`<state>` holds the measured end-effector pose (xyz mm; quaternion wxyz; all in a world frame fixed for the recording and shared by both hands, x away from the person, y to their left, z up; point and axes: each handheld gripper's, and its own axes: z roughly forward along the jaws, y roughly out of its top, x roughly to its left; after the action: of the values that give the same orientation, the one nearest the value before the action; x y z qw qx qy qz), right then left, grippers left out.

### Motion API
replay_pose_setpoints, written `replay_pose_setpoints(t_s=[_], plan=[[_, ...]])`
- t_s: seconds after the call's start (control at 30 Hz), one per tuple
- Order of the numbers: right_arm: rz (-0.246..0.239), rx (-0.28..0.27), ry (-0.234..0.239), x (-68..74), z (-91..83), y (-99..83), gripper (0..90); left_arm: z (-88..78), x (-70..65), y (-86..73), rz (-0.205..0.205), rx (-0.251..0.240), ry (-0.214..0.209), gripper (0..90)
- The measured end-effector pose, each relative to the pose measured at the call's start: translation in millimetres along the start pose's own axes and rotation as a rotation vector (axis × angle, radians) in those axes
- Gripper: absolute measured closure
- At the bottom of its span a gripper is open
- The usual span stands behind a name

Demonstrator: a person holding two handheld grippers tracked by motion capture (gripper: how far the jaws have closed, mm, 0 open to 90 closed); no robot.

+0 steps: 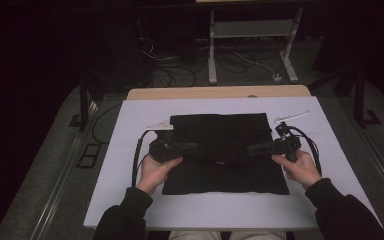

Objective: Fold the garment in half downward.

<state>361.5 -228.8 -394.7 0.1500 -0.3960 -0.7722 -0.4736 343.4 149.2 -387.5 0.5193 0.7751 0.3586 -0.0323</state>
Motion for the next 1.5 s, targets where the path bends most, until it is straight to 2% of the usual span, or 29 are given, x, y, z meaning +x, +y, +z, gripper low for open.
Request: replay_pose_setpoints(t_s=[0.17, 0.33, 0.6, 0.9, 0.97, 1.03, 1.07, 1.5], plan=[[-0.003, 0.014, 0.010, 2.2, 3.1, -11.1, 86.3, -1.6, -3.0, -14.7, -0.001, 0.018, 0.007, 87.5], [0.002, 0.022, 0.019, 2.8, 2.9, -20.5, 86.3, -3.6, -4.8, -22.2, -0.004, 0.030, 0.010, 87.6], [0.022, 0.022, 0.011, 0.0, -2.0, -28.2, 86.3, -3.5, -7.5, -29.2, -0.008, 0.043, 0.008, 87.5], [0.017, 0.037, 0.006, -0.9, -0.9, -37.0, 86.3, -3.4, -9.4, -36.3, -0.005, 0.069, 0.004, 87.5], [0.027, 0.042, 0.008, 0.8, -1.1, -38.5, 86.3, -3.8, -10.9, -37.7, -0.004, 0.076, 0.005, 87.5], [0.013, 0.040, 0.008, 1.3, -0.8, -39.8, 86.2, -3.6, -12.7, -39.2, 0.001, 0.081, 0.004, 87.5], [0.022, 0.047, 0.009, 3.0, -1.2, -40.4, 86.2, -3.8, -13.3, -39.9, 0.006, 0.083, 0.002, 87.5], [-0.001, 0.056, 0.026, 13.7, -0.7, -49.8, 86.2, -7.8, -21.3, -44.4, 0.018, 0.092, -0.007, 87.5]])
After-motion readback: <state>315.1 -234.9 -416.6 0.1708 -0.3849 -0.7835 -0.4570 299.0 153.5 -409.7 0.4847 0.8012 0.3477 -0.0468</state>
